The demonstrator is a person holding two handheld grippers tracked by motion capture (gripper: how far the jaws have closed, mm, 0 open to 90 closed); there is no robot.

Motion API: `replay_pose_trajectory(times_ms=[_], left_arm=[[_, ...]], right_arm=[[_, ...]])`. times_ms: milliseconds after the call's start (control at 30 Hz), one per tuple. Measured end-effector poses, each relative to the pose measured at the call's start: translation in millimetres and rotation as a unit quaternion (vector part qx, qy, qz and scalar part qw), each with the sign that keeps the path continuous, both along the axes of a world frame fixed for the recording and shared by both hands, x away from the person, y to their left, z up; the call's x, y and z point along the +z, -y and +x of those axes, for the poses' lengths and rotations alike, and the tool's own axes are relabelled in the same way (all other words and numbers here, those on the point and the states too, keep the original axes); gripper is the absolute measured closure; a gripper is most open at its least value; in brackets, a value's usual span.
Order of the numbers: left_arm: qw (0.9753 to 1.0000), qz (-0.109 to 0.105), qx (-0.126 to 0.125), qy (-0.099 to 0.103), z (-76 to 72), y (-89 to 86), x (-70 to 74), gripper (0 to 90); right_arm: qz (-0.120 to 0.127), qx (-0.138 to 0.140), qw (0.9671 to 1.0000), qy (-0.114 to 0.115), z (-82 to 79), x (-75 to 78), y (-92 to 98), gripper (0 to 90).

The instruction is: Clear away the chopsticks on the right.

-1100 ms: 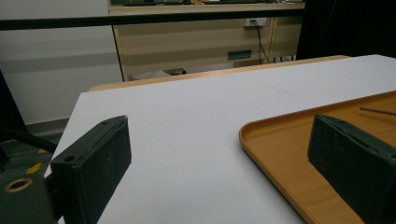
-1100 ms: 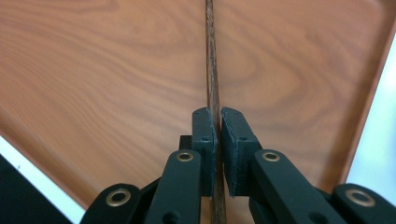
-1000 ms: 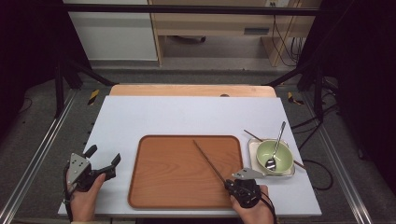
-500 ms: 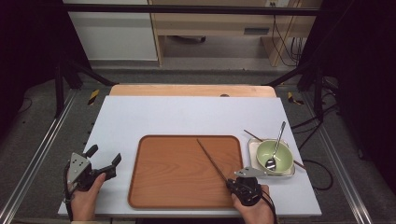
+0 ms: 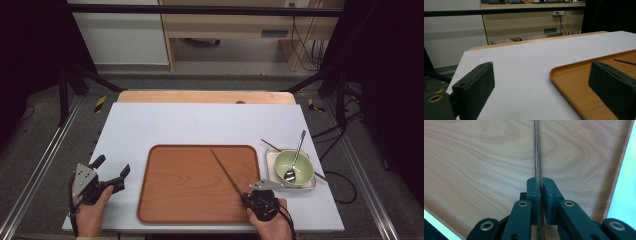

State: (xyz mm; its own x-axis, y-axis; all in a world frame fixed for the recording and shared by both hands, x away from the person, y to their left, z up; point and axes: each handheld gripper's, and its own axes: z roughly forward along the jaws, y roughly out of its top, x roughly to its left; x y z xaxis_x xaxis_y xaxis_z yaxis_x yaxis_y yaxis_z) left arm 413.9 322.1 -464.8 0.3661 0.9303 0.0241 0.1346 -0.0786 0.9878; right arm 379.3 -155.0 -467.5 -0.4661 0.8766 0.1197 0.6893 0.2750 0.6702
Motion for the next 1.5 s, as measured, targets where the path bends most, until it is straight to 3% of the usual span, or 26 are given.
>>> replay_pose_trajectory(times_ms=[600,1000,1300,1500], left_arm=[[1.0,0.002,0.001,0.0,-0.1,-0.2,-0.1,6.9],[1.0,0.003,0.003,0.0,0.2,-0.1,-1.0,6.8],[0.9999,0.01,-0.001,-0.004,0.3,2.8,-2.4,6.7],[1.0,0.001,-0.001,-0.007,-0.7,0.9,-3.1,6.6]], right_arm=[[-0.001,0.0,1.0,-0.001,0.4,-0.4,0.5,82.9],[0.005,-0.004,0.9999,0.011,-0.4,3.8,3.0,66.9],[0.019,-0.007,0.9989,0.042,-1.9,13.3,7.9,50.8],[0.03,-0.012,0.9976,0.062,-0.8,24.7,12.4,39.9]])
